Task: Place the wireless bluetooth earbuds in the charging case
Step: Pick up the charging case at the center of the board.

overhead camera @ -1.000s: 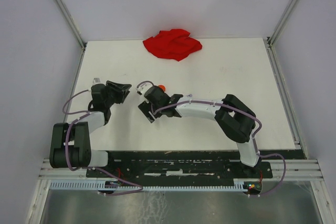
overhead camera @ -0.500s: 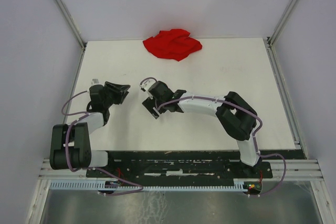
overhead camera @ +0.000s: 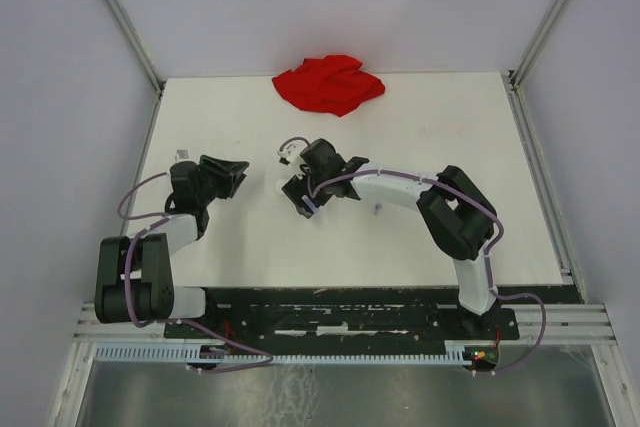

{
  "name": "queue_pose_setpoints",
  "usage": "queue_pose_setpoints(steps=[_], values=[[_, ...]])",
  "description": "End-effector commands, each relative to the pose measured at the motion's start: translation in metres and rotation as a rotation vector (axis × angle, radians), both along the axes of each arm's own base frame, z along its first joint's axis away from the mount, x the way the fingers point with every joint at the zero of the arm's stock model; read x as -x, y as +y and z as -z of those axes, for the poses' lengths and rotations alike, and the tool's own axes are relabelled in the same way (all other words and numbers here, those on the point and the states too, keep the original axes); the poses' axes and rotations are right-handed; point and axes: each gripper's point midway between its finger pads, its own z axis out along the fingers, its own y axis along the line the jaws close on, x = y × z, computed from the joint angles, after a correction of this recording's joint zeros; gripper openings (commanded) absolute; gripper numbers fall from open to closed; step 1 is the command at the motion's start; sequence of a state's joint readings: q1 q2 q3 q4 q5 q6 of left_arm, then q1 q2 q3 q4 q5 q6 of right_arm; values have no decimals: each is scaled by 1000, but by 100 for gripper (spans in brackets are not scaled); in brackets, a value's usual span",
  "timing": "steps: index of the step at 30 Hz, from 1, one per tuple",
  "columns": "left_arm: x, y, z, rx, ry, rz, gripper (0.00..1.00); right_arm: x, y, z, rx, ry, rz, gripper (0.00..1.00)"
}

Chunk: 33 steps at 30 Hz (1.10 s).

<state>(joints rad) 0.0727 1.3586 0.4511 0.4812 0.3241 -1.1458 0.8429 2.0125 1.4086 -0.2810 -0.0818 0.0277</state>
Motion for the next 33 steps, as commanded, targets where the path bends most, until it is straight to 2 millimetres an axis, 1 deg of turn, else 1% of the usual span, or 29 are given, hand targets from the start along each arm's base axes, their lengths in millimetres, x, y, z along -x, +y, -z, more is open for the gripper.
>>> queue_pose_setpoints(steps=[1,9,17,24,29,33], values=[[-4,-1,-12,-19,-64,24,50,12,15,-16,-64,20,-85,90],[-4,-1,-10,-19,-62,24,50,13,19,-10,-65,41,-95,90],[-5,-1,-9,-13,-59,26,50,9,25,-2,-58,53,-99,90],[-5,-1,-8,-12,-58,27,49,6,30,1,-63,57,-104,90],[-5,-1,-8,-15,-58,27,50,7,30,2,-61,66,-100,89],[-5,-1,-8,-14,-58,28,49,13,26,3,-63,77,-97,89]])
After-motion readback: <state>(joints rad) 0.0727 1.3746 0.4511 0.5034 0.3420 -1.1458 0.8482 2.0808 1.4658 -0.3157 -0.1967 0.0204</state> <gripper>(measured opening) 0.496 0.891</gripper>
